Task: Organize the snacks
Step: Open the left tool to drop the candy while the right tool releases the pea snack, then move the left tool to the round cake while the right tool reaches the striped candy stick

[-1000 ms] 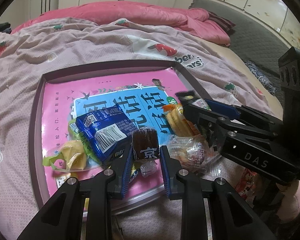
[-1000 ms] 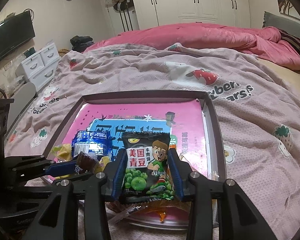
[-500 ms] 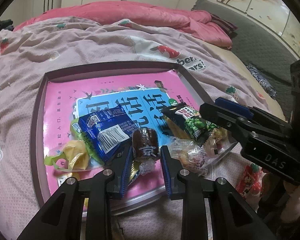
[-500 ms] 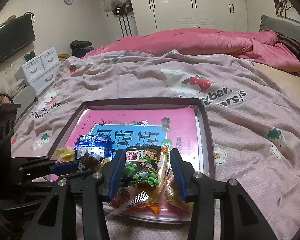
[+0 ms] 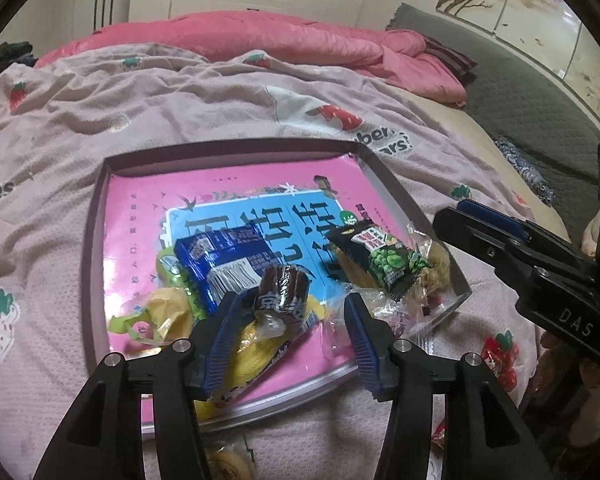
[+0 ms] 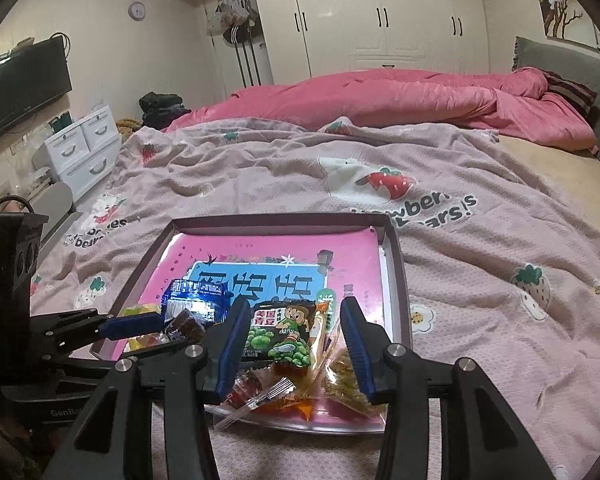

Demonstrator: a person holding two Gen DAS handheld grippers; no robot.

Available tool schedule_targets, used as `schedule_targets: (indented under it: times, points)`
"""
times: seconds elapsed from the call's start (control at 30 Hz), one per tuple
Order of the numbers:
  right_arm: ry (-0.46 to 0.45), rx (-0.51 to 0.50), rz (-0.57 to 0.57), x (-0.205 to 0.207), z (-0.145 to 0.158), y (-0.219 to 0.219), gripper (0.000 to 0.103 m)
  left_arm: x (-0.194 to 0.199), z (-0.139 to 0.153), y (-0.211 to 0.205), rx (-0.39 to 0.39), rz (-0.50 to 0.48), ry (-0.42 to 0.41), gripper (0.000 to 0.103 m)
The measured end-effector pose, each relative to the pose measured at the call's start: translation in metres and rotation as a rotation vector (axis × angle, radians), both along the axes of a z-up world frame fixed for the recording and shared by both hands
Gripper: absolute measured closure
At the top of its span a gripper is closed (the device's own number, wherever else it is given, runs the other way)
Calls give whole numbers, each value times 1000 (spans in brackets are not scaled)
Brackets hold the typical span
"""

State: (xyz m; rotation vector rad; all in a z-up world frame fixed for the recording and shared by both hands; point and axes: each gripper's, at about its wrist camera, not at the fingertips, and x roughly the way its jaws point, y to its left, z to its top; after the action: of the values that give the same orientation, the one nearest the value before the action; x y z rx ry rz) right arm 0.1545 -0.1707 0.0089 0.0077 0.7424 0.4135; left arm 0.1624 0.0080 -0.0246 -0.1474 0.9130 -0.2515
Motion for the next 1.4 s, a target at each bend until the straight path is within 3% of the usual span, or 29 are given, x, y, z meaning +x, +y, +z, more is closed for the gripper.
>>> schedule_targets:
  times: [0.5, 1.4]
  points:
    - [-44, 4, -28, -20, 24, -8, 43, -18, 29, 7, 31, 39, -56, 35]
    - [-1, 34, -33, -73, 26, -22, 36, -59, 45, 33, 69, 85, -46, 32]
